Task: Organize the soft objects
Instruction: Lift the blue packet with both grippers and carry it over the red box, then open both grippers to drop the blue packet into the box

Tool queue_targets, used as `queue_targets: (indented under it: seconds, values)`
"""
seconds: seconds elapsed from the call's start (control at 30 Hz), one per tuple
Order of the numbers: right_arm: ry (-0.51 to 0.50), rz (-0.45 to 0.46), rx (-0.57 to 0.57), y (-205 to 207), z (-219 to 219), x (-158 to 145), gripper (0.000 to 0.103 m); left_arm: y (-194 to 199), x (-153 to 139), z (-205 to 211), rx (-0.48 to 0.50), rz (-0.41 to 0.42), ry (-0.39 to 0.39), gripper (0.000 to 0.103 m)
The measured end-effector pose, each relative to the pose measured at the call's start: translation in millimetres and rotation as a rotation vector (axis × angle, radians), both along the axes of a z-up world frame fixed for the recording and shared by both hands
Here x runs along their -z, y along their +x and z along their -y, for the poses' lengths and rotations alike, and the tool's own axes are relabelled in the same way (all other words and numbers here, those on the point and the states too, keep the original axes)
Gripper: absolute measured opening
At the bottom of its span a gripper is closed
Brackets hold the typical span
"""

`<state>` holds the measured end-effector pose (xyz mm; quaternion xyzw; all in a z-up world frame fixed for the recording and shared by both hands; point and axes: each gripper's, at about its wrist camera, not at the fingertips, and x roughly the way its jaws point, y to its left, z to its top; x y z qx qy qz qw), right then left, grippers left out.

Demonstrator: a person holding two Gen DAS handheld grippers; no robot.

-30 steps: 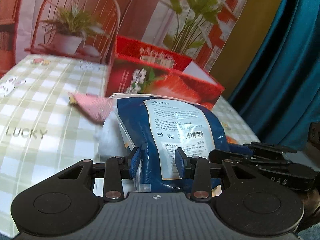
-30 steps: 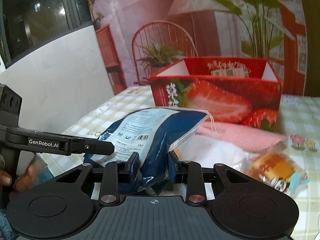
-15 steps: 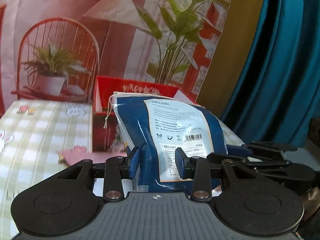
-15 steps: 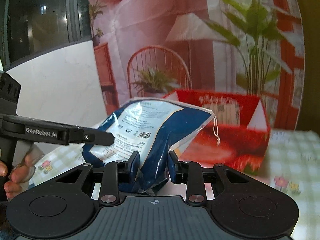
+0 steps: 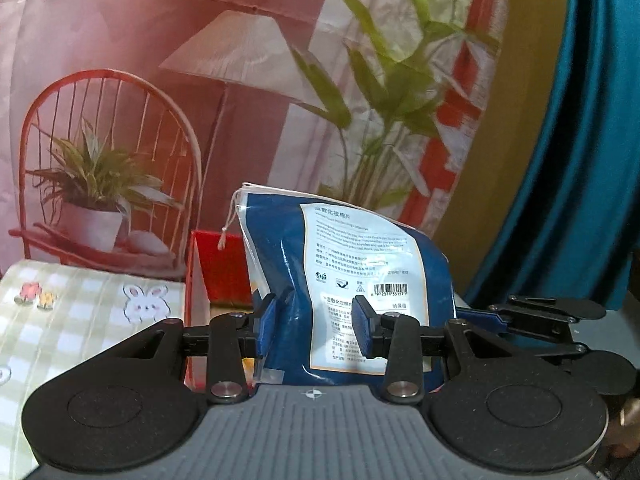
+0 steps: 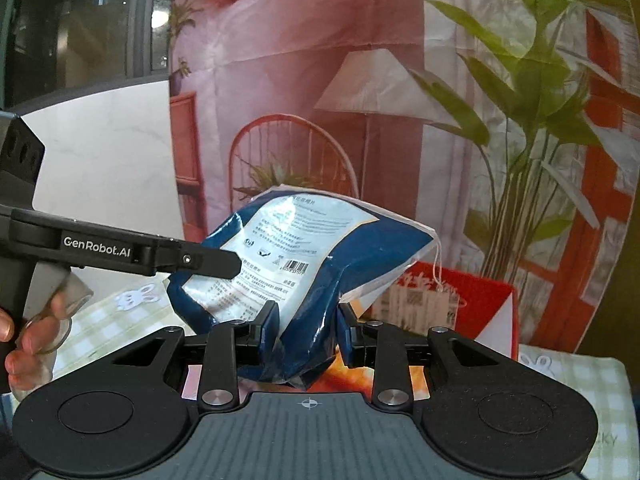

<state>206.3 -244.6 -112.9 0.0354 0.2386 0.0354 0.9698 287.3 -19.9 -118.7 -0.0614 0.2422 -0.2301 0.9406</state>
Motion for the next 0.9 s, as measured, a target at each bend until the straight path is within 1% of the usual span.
queue_targets:
  seconds: [0.1, 0.2, 0.33, 0.47, 0.6, 0.77, 0.83, 0.9]
  values:
    - [0.015, -0.025, 0.013, 24.6, 10.9, 3.6, 0.029, 23.1, 2.9, 5.5, -0.024, -0.026, 0.022, 0.041]
    - [0.022, -0.051, 0.029, 45.4, 18.5, 13.1, 0.029, 41.8, 13.1, 14.0, -0.043, -0.038, 0.069, 0.041]
    - [-0.012, -0.095, 0.073, 68.1, 16.7, 32.0, 0.029, 58.9, 31.1, 21.9, -0.072, -0.077, 0.105, 0.041]
    - [0.014, -0.149, 0.096, 82.9, 20.1, 50.3, 0.029, 64.9, 45.9, 18.1, -0.074, -0.125, 0.108, 0.041]
    - [0.044, -0.185, 0.097, 88.0, 21.2, 63.3, 0.029, 65.7, 52.5, 14.5, -0.072, -0.147, 0.120, 0.041]
    - [0.026, -0.199, 0.109, 90.6, 14.7, 68.9, 0.030, 65.1, 53.2, 13.6, -0.078, -0.157, 0.130, 0.041]
    - [0.015, -0.206, 0.111, 91.8, 11.5, 69.9, 0.032, 65.3, 54.5, 13.3, -0.077, -0.170, 0.140, 0.041]
    - [0.009, -0.221, 0.124, 92.9, 10.2, 70.9, 0.033, 63.5, 54.4, 13.5, -0.080, -0.163, 0.151, 0.043]
